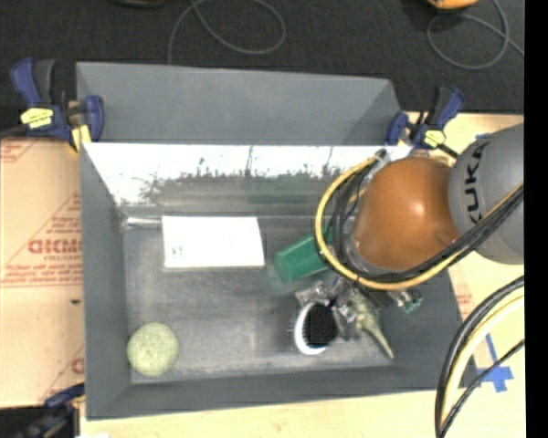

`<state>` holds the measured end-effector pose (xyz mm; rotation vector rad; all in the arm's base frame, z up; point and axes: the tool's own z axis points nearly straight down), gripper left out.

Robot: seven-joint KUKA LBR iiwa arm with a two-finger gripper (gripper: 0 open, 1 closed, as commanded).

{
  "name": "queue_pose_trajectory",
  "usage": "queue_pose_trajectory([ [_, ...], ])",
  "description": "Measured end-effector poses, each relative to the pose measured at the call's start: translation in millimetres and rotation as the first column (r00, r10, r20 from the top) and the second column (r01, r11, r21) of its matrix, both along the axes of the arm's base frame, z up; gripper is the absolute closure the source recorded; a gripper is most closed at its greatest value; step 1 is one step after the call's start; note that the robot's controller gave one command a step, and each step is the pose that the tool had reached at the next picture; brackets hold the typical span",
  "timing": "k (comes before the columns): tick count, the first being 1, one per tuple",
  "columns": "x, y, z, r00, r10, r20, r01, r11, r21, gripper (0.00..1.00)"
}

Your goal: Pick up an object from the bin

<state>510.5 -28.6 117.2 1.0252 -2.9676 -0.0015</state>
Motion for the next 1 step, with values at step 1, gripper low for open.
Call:
queue_pose_trajectory([
  [1, -0.5, -0.1, 16.8, 1.0, -0.001, 0.0, 0.001, 1.0, 0.0, 1.0],
])
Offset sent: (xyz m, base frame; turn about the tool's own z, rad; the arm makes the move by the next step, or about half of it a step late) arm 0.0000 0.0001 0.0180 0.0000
